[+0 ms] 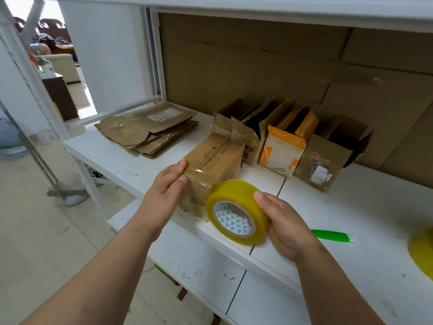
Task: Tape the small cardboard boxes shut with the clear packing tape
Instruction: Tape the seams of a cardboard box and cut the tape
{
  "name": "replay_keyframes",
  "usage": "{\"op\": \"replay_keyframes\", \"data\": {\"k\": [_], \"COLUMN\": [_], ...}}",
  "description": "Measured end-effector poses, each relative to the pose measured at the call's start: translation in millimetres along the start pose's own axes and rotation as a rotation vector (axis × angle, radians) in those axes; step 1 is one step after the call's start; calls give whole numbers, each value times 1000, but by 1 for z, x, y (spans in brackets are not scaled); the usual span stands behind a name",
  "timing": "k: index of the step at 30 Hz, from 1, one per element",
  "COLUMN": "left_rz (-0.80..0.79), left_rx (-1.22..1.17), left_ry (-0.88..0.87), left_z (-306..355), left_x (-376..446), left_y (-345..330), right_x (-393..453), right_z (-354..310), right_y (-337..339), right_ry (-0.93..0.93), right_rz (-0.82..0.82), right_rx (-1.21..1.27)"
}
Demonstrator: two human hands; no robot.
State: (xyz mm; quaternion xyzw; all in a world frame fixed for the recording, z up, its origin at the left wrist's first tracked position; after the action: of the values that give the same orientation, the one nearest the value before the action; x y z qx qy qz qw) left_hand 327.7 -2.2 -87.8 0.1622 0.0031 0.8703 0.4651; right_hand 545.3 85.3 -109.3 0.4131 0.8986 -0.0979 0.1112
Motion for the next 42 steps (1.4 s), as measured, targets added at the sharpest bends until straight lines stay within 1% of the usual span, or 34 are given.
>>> {"op": "replay_keyframes", "data": {"k": [3, 7, 9, 11, 13, 15, 18, 21, 23, 27, 29, 33, 34, 36, 37, 39, 42], "left_rz": [-26, 22, 40, 62, 68, 62, 34, 11, -32, -138, -179, -323, -353, -365, -324, -232, -217], "left_rx": [118, 91, 209, 331, 380, 397, 445, 517, 545, 454, 366, 124, 114, 200, 272, 371, 425], "left_ry": [-1, 15, -50, -109, -138, -168, -220, -243, -252, -241, -215, -106, -107, -160, -209, -319, -361], "left_z": [0, 0, 13, 26, 34, 44, 67, 87, 95, 90, 75, 41, 37, 34, 34, 38, 39], "left_x": [0, 7, 9, 7, 1, -6, -9, -7, -6, -2, 2, 13, 16, 21, 23, 23, 15], "left_y": [-12, -11, -6, 0, 3, 3, 1, 5, 4, -14, -29, -67, -71, -73, -68, -57, -56], "right_x": [2, -1, -2, -1, -1, -6, -17, -23, -28, -45, -53, -55, -54, -52, -51, -51, -52], "right_z": [-3, -7, -9, -7, -9, -16, -25, -30, -33, -41, -46, -34, -29, -17, -12, 1, 14], "right_y": [-7, -9, -7, -4, 0, 0, -1, -7, -12, -9, -2, 15, 16, 12, 8, -3, -13], "right_ry": [4, 10, 8, -13, -26, -16, -1, 20, 31, 63, 88, 69, 57, 35, 27, 13, 0], "right_rz": [-17, -39, -53, -73, -133, -226, -321, -350, -365, -409, -395, -220, -178, -112, -93, -88, -85], "right_rx": [-7, -24, -14, 56, 130, 148, 148, 174, 169, 184, 187, 126, 97, 29, -4, -41, -44]}}
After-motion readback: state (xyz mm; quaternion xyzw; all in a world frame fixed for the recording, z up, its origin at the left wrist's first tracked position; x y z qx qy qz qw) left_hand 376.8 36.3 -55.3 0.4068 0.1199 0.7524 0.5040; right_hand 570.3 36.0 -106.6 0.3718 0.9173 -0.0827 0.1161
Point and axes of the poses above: each hand's wrist, its own x-axis towards the middle knuckle, its own y-axis out of the back of the hand, z = x × y, the point moved 10 cm from there along x, towards the middle knuckle, and after that the axes turned 10 degrees about -y, right-handed, at the moved point
